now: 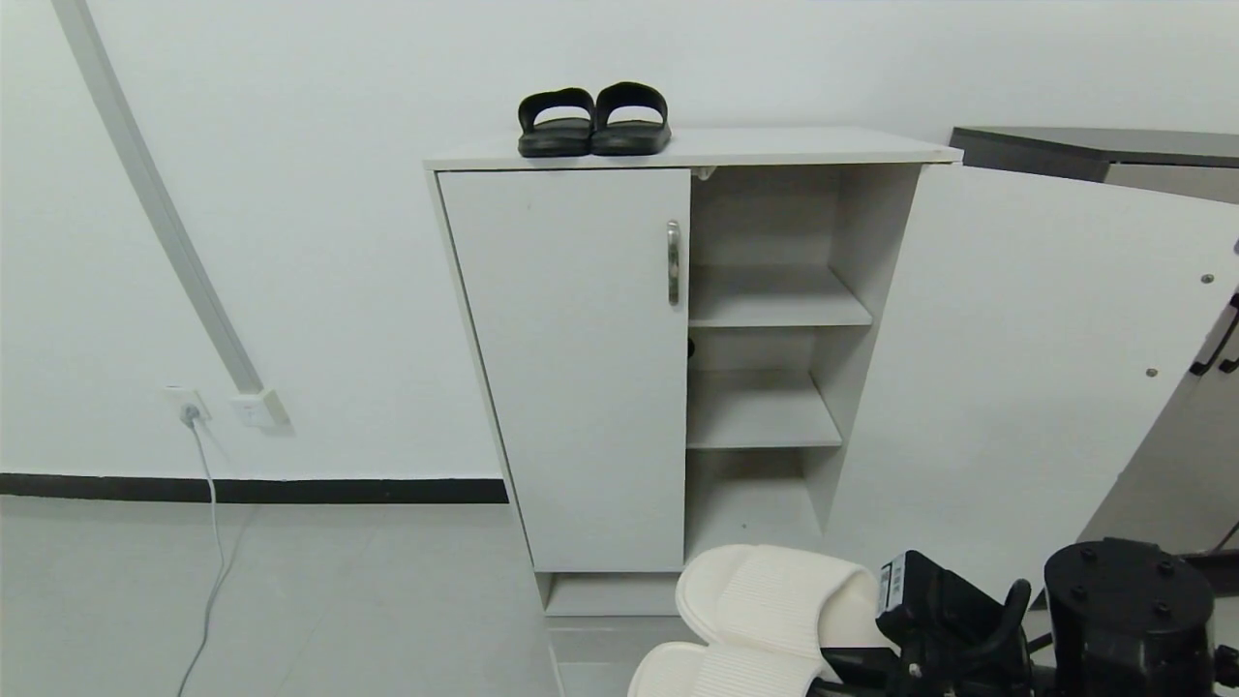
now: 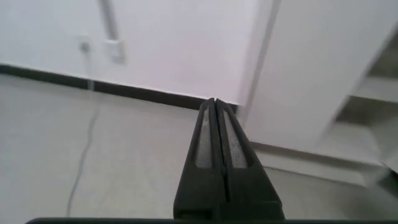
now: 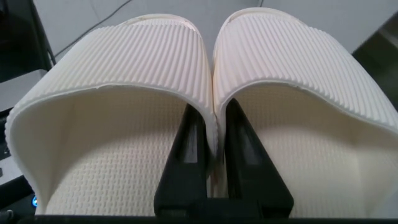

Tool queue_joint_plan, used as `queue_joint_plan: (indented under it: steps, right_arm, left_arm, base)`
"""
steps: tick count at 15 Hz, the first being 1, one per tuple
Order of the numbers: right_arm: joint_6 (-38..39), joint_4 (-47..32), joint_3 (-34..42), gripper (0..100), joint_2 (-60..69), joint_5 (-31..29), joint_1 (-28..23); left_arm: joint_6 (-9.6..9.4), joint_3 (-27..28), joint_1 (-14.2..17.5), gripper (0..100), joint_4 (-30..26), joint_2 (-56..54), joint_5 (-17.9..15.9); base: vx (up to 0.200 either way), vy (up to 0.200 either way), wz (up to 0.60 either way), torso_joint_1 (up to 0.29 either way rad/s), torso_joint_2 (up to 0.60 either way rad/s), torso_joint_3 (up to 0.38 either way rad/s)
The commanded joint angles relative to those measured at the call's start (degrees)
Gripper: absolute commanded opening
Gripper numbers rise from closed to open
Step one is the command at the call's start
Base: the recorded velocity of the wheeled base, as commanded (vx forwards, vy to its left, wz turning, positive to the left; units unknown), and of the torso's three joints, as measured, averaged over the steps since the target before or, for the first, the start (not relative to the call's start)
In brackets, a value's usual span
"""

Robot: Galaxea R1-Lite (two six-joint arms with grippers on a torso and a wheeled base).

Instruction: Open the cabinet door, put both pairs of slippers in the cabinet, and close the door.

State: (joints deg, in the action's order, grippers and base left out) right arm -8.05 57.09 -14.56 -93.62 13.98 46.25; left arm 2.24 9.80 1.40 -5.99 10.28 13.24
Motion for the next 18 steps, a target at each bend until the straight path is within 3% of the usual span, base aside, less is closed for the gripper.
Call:
queue_joint_plan:
  steps: [1,3,7,8,9,10,11,12,13,14,16,17,18]
  right_arm:
    - [0.0,0.0,0.0,0,-0.2,0.0,-0.2]
    - [0.0,0.0,-0.1,0,-0.8,0.1,-0.2]
    - [0.0,0.0,-0.9,0,-1.4,-0.1,-0.1]
    - [0.2,0.0,-1.8,0,-1.8,-0.3,-0.1]
    - [0.8,0.0,-2.6,0,-2.6,-1.1,-0.1]
    - [2.5,0.0,-4.1,0,-4.0,-4.3,-0.1]
    - [4.5,0.0,-5.5,0,-5.3,-7.7,0.1]
    - [6.5,0.0,-7.6,0,-6.7,-11.1,0.2]
    - [8.1,0.0,-9.5,0,-8.2,-14.2,0.2]
    - [9.7,0.0,-11.4,0,-9.6,-16.9,0.2]
    - [12.8,0.0,-16.0,0,-13.3,-23.3,0.2]
    - [14.5,0.0,-18.3,0,-15.0,-26.1,0.2]
    - [16.0,0.0,-20.1,0,-16.0,-28.0,0.2]
  left_arm:
    - [-0.66,-2.4,4.3,0,0.1,-4.8,-0.1]
    - [-1.72,-3.8,4.3,0,1.0,-5.2,-3.3]
    - [-3.83,-7.3,4.3,0,3.3,-5.2,-15.4]
    - [-4.26,-7.7,4.3,0,4.2,-5.2,-20.5]
    - [-3.91,-7.5,4.3,0,4.1,-5.2,-25.6]
    - [-1.72,-7.4,4.3,0,4.1,-5.1,-31.1]
    - [2.06,-7.5,4.3,0,4.4,-5.1,-32.2]
    - [4.52,-7.6,4.3,0,5.2,-5.1,-32.2]
    - [4.09,-8.0,4.3,0,6.1,-5.2,-30.2]
    - [1.45,-8.8,4.3,0,7.2,-5.1,-24.9]
    - [-8.48,-9.5,4.3,0,7.6,-5.2,-14.0]
    - [-8.57,-9.4,4.3,0,7.4,-5.2,-10.8]
    - [-8.92,-9.6,4.3,0,6.6,-5.3,-10.3]
  base:
    - [0.0,0.0,0.0,0.0,0.0,0.0]
    - [0.0,0.0,0.0,0.0,0.0,0.0]
    - [0.0,0.0,0.0,0.0,0.0,0.0]
    - [0.0,0.0,0.0,0.0,0.0,0.0]
    - [0.0,0.0,0.0,0.0,0.0,0.0]
    - [0.0,0.0,0.0,0.0,0.0,0.0]
    - [0.0,0.0,0.0,0.0,0.0,0.0]
    - [0.0,0.0,0.0,0.0,0.0,0.0]
    - [0.0,0.0,0.0,0.0,0.0,0.0]
    - [0.0,0.0,0.0,0.0,0.0,0.0]
    - [0.0,0.0,0.0,0.0,0.0,0.0]
    - [0.0,0.0,0.0,0.0,0.0,0.0]
    - [0.0,0.0,0.0,0.0,0.0,0.0]
